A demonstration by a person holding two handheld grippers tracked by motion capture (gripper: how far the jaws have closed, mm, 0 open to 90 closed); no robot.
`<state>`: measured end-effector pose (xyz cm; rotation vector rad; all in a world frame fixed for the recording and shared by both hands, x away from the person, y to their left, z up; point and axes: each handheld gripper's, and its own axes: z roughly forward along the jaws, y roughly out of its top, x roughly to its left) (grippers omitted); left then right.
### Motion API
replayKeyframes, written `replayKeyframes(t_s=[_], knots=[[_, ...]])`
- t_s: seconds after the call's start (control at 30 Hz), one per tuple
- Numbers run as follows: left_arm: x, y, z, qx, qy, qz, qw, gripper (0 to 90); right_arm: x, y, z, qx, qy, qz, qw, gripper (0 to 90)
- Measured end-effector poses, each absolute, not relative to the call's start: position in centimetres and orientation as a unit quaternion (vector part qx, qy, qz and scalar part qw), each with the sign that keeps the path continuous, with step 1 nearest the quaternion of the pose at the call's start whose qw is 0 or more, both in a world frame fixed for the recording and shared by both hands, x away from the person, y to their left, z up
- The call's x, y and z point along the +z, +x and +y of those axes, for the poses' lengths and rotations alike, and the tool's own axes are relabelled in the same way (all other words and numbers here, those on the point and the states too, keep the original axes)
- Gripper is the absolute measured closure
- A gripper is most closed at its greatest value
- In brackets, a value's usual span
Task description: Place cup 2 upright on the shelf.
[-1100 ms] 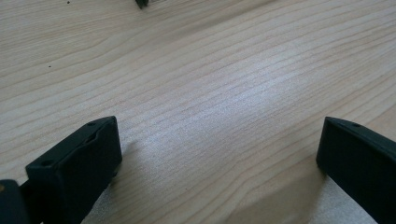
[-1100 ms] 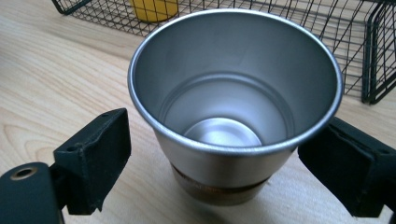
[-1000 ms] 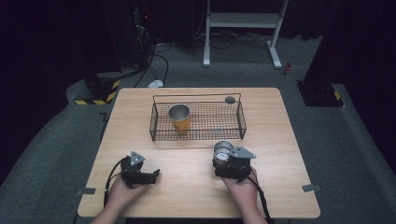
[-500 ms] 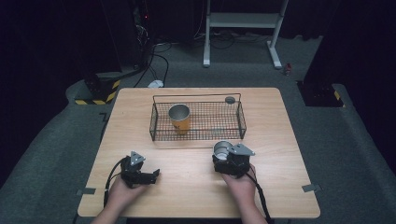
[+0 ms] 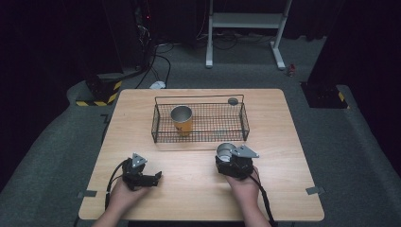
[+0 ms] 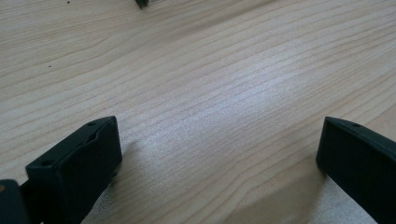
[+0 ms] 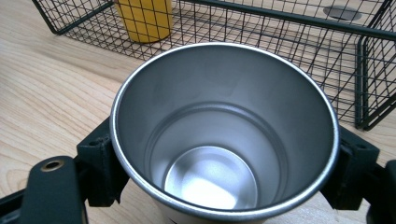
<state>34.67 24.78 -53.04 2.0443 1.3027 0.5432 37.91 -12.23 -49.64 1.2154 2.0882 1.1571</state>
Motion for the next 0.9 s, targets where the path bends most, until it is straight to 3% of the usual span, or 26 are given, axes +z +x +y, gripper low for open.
replayKeyframes(t_s=[0.9], knots=[[-53.1, 34.7, 24.7, 0.207, 0.777, 0.497, 0.325, 0.4, -45.8, 37.5, -13.3, 0.437, 0.434, 0.744, 0.258, 18.5]])
